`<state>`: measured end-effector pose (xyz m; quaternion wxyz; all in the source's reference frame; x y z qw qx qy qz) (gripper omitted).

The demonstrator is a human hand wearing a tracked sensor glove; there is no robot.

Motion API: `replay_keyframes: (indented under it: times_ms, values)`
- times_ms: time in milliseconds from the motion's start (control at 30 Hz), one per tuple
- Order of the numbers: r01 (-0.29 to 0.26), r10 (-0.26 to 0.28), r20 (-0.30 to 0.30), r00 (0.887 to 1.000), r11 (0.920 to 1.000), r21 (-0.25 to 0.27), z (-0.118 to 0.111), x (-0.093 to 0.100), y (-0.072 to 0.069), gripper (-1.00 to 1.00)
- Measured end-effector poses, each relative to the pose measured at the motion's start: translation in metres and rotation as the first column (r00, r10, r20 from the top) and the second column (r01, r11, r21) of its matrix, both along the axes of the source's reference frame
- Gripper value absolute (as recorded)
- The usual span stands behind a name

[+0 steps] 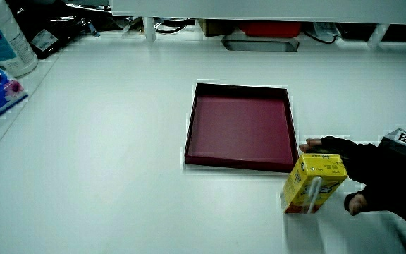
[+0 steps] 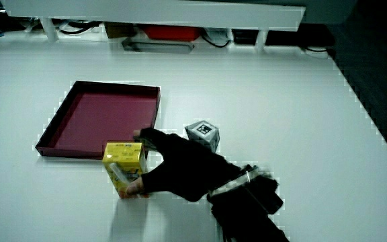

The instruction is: Pick ice redtea

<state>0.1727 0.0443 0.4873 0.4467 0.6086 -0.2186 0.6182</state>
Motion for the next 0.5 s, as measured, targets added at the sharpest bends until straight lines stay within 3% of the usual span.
replay_keyframes:
  times_ms: [167,267,333,433,500]
  values:
    - [-0.021,0.021,0.009,1.000,0.9998,0.004,0.0033,0.0027,0.0004,0.00]
    - [-0.047,0.047,0.015,0.999,0.9989,-0.004,0.0046,0.0039,0.0003,0.11]
    - [-0.089,0.088,0.026,0.996,0.9957,0.024,0.0050,0.0052,0.0000,0.18]
    - [-0.130,0.129,0.047,0.991,0.9912,0.026,0.0048,0.0060,0.0005,0.29]
    - [-0.133,0.131,0.046,0.990,0.9906,0.033,0.0073,0.0062,0.0005,0.36]
